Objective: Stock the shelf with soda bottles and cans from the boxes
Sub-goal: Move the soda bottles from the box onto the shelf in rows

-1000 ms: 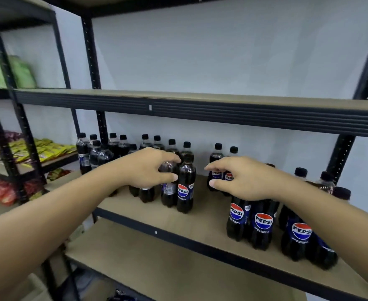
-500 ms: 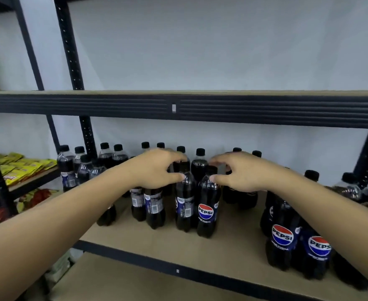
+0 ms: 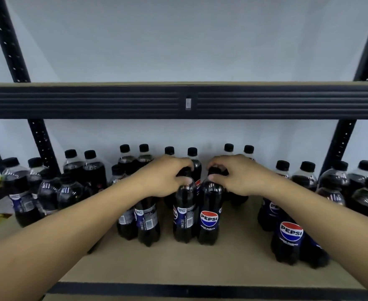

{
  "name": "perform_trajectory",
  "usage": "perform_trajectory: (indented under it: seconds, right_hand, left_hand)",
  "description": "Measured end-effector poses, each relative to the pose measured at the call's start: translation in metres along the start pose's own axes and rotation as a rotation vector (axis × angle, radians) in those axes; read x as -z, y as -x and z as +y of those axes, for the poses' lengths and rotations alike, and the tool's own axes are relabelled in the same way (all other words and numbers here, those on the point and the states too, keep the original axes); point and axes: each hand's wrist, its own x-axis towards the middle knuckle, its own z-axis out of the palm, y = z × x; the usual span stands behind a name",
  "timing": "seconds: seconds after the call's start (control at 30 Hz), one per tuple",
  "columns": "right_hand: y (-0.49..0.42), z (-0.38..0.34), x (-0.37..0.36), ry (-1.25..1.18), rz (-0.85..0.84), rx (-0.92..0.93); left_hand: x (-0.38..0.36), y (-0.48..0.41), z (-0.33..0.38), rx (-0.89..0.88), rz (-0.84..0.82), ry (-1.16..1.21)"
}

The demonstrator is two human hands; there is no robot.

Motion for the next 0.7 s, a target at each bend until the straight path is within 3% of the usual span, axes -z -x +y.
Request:
perform_trajectory:
  seconds: [0.7]
  right_hand:
    - [0.039,0.035,0.032,0.059,-0.049,-0.039]
  left_hand:
    - [-0.009,-0.011,0.060,-0.090,0.061,0.141]
